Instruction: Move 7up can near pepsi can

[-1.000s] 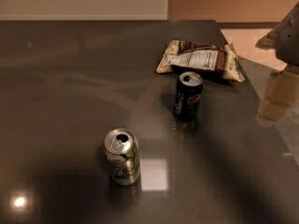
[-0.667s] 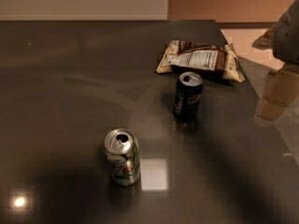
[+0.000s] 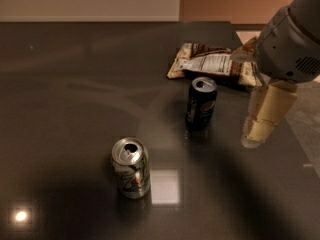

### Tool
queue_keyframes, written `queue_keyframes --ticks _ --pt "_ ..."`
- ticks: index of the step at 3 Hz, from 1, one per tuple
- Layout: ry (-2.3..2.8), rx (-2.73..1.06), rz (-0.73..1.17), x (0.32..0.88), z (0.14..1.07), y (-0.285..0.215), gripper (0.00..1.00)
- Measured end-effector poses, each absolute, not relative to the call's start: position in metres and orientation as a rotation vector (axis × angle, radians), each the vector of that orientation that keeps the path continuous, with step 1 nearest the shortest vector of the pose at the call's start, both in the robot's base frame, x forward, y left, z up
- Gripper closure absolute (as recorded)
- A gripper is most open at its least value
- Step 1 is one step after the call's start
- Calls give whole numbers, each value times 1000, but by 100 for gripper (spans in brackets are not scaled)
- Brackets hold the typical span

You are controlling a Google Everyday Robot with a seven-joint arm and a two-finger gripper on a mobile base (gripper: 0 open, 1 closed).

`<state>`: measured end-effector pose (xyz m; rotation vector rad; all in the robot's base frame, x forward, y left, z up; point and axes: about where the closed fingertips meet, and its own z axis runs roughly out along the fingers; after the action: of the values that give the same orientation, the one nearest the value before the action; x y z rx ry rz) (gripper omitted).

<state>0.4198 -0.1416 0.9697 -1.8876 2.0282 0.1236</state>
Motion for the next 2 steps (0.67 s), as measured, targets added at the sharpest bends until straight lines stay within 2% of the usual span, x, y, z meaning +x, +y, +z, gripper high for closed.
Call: queue_keyframes --ticks 2 --pt "1820 -2005 331 393 954 -68 0"
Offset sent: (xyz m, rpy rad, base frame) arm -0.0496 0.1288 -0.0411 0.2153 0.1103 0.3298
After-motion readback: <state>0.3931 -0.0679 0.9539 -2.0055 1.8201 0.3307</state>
